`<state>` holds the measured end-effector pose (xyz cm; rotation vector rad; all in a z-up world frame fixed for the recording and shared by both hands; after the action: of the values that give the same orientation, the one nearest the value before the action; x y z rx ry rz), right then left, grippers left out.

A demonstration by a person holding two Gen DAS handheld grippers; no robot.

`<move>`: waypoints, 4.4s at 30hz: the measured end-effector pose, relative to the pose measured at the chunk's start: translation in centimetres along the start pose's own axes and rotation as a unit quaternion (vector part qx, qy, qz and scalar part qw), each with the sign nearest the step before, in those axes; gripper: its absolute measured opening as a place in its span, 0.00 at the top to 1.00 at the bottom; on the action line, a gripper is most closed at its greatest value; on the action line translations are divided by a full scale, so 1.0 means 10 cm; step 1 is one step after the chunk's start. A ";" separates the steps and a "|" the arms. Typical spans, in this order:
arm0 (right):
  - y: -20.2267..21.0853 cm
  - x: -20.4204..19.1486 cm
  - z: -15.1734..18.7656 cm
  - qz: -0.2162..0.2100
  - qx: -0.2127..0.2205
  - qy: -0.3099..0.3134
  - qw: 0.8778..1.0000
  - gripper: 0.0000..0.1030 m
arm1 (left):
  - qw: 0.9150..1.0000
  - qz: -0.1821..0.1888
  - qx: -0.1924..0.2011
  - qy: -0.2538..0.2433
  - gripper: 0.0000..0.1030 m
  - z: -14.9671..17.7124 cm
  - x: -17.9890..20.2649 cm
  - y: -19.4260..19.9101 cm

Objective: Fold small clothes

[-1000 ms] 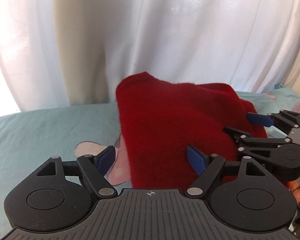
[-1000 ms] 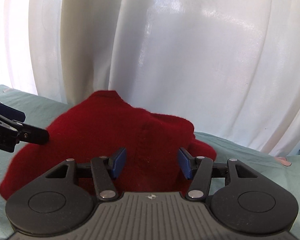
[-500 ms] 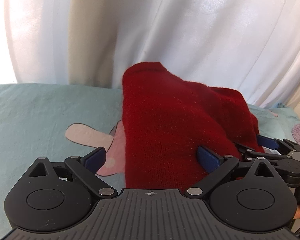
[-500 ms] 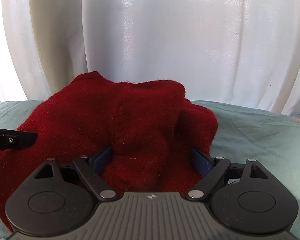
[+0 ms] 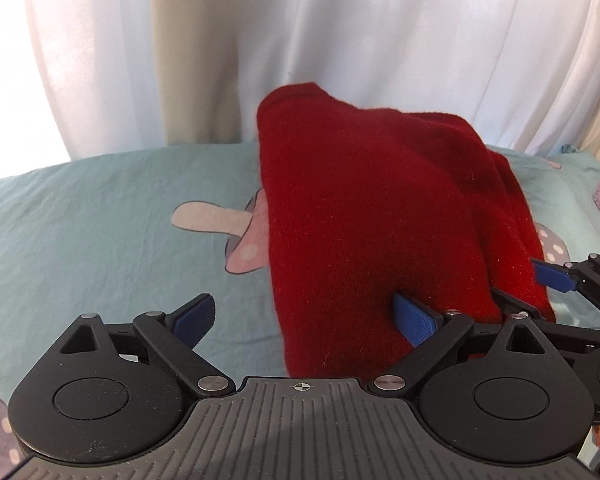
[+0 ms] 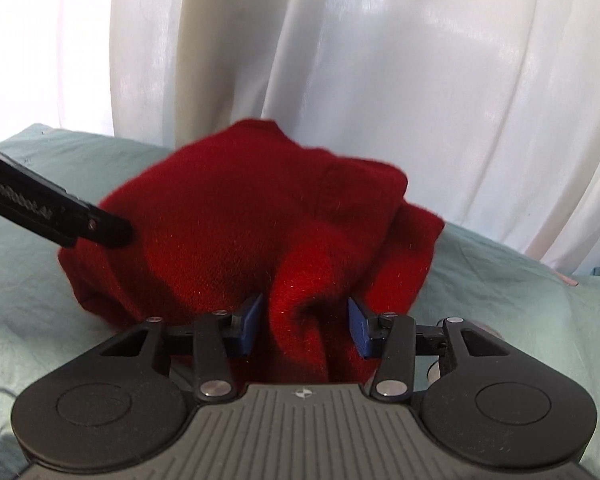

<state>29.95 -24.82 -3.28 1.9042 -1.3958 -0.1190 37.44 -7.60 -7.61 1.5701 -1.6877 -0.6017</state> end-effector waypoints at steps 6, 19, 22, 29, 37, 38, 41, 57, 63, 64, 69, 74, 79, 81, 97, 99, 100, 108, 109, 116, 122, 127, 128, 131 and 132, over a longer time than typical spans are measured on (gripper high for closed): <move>-0.13 -0.08 0.03 0.014 -0.027 0.029 0.999 0.56 | 1.000 -0.012 -0.001 -0.009 0.03 0.03 0.02 -0.07; -0.01 0.81 0.05 -0.111 0.016 -0.216 0.970 0.16 | 0.986 0.119 -0.017 0.111 0.05 -0.45 -0.50 0.11; -0.30 1.16 0.17 -0.152 0.012 -0.321 0.935 0.16 | 0.972 0.162 -0.068 0.159 0.07 -0.54 -0.58 -0.20; -1.04 1.28 0.43 -0.280 -0.014 -0.441 0.853 0.16 | 0.930 0.235 -0.134 0.248 0.13 -0.57 -0.60 -0.75; -1.29 1.20 0.30 -0.325 -0.011 -0.433 0.841 0.32 | 0.907 0.272 -0.163 0.276 0.23 -0.65 -0.48 -1.03; -1.32 1.19 0.29 -0.328 -0.012 -0.436 0.838 0.34 | 0.908 0.270 -0.163 0.274 0.24 -0.65 -0.48 -1.04; -1.29 1.18 0.32 -0.335 -0.008 -0.449 0.828 0.44 | 0.913 0.266 -0.157 0.266 0.30 -0.67 -0.45 -0.98; -0.58 0.86 -0.42 -0.357 0.055 -0.380 0.851 0.52 | 0.939 0.232 -0.092 0.236 0.52 -0.73 -0.65 -0.09; -0.63 0.56 -0.53 -0.390 0.049 -0.366 0.844 0.47 | 0.962 0.155 -0.039 0.223 0.40 -0.68 -0.94 0.21; -0.68 0.49 -0.52 -0.387 0.041 -0.352 0.851 0.40 | 0.967 0.135 -0.036 0.214 0.39 -0.63 -1.00 0.21; -0.69 0.44 -0.24 -0.247 -0.022 -0.315 0.916 0.28 | 0.987 0.056 0.001 0.151 0.37 -0.32 -1.13 0.48; -0.02 0.19 -0.44 -0.160 0.051 -0.186 0.968 0.28 | 0.991 0.018 0.035 0.128 0.33 -0.04 -1.07 0.67; 0.28 -0.35 -0.75 -0.137 0.088 -0.047 0.985 0.30 | 0.995 -0.010 0.048 0.084 0.33 0.01 -0.90 0.63; 0.17 -0.48 -0.67 -0.119 0.051 -0.018 0.991 0.37 | 0.996 -0.010 0.046 0.074 0.33 0.03 -0.85 0.61; 0.15 -0.64 -0.29 0.001 -0.068 -0.037 0.997 0.07 | 0.998 -0.023 0.021 0.054 0.04 0.50 -0.90 0.84; 0.47 -0.60 -0.25 0.013 -0.083 -0.050 0.995 0.04 | 0.998 -0.034 0.015 0.051 0.03 0.68 -0.89 0.92; 0.57 -0.62 -0.20 0.007 -0.089 -0.059 0.994 0.04 | 0.998 -0.035 0.009 0.051 0.03 0.78 -0.89 0.96; 0.99 -0.99 0.20 -0.076 -0.133 -0.153 0.976 0.04 | 0.998 -0.051 -0.013 0.036 0.02 1.20 -0.84 1.22; 1.09 -1.01 0.22 -0.074 -0.131 -0.157 0.976 0.04 | 0.998 -0.053 -0.012 0.037 0.02 1.21 -0.83 1.25; 1.29 -0.96 0.10 -0.024 -0.114 -0.129 0.985 0.04 | 0.997 -0.063 -0.020 0.041 0.01 1.27 -0.79 1.36; 1.27 -0.98 0.07 0.001 -0.122 -0.115 0.986 0.04 | 0.997 -0.069 -0.012 0.032 0.01 1.30 -0.73 1.44; 1.30 -0.96 0.09 -0.001 -0.119 -0.121 0.985 0.04 | 0.996 -0.083 -0.008 0.025 0.00 1.30 -0.74 1.47; 1.31 -0.96 0.10 -0.001 -0.119 -0.121 0.985 0.04 | 0.996 -0.085 -0.009 0.024 0.00 1.30 -0.75 1.48; 1.32 -0.97 0.11 0.000 -0.121 -0.118 0.986 0.04 | 0.996 -0.091 -0.007 0.024 0.00 1.29 -0.76 1.48; 1.33 -0.97 0.12 0.002 -0.123 -0.118 0.985 0.04 | 0.995 -0.092 -0.007 0.024 0.00 1.28 -0.76 1.49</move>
<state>15.19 -18.68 0.70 1.7239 -1.4630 -0.5064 17.92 0.12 -5.68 1.7286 -1.5111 -0.6614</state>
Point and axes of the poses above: each gripper's, at about its wrist camera, not at the fingertips, and y roughly against the way its jaws point, x to its right, z to its underside, the point moved 7 cm from there along -y, roughly the way its jaws point, and after that the axes turned 15 degrees about y, right-handed, at the moved point
